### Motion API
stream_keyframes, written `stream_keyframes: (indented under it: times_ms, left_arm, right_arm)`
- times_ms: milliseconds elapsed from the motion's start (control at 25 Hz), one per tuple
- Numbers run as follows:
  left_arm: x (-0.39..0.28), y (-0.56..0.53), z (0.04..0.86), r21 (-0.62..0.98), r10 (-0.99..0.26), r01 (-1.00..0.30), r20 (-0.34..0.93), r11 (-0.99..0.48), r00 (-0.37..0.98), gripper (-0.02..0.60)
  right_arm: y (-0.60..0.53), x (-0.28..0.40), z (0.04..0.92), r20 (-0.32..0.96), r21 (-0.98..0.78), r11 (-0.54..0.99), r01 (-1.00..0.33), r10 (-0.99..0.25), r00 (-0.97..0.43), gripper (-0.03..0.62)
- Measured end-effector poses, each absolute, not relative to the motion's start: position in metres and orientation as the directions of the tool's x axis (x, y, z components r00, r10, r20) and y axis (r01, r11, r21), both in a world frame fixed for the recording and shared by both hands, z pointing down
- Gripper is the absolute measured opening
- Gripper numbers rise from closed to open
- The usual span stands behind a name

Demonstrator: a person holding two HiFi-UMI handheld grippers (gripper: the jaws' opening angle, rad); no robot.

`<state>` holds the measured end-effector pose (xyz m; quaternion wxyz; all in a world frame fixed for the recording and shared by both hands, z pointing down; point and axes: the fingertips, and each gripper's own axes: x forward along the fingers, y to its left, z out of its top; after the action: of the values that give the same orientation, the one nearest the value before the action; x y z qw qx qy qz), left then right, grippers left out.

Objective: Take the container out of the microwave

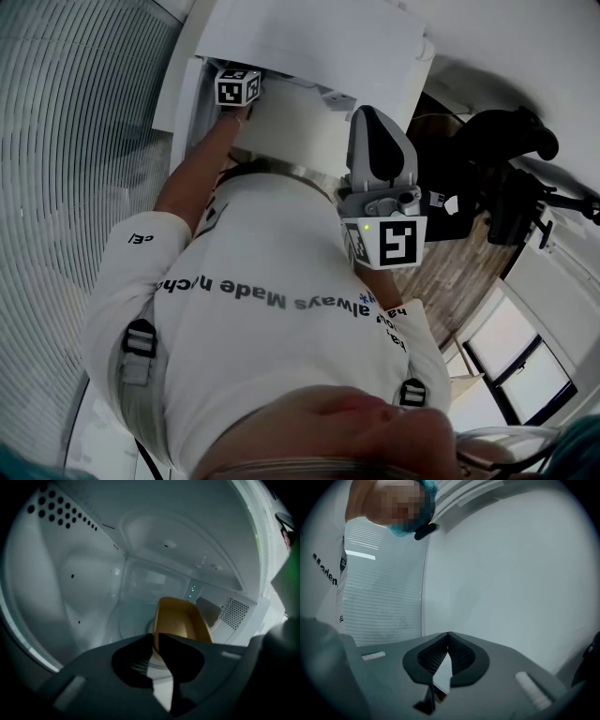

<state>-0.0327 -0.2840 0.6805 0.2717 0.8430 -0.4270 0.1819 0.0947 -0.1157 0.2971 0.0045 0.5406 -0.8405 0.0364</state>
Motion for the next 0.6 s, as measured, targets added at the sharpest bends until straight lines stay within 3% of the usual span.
stream_keyframes:
  times_ms: [80,600]
  left_arm:
    - [-0.0374,-0.2811,0.6829,0.297,-0.626,-0.829,0.549,-0.474,0.554,0.026]
    - [-0.0429,-0.2748,0.6804,0.316,-0.639,-0.837,0.542,-0.447,0.546,0.023]
  right_arm:
    - [-0.1157,0.0943,0.2970,0.046,-0.057,0.413,-0.909,-0.908,-0.416,0.000]
    - [-0.1179,0.0900,0.2966,0.044,-0.065,0.416,-0.907,-0.907,-0.419,0.000]
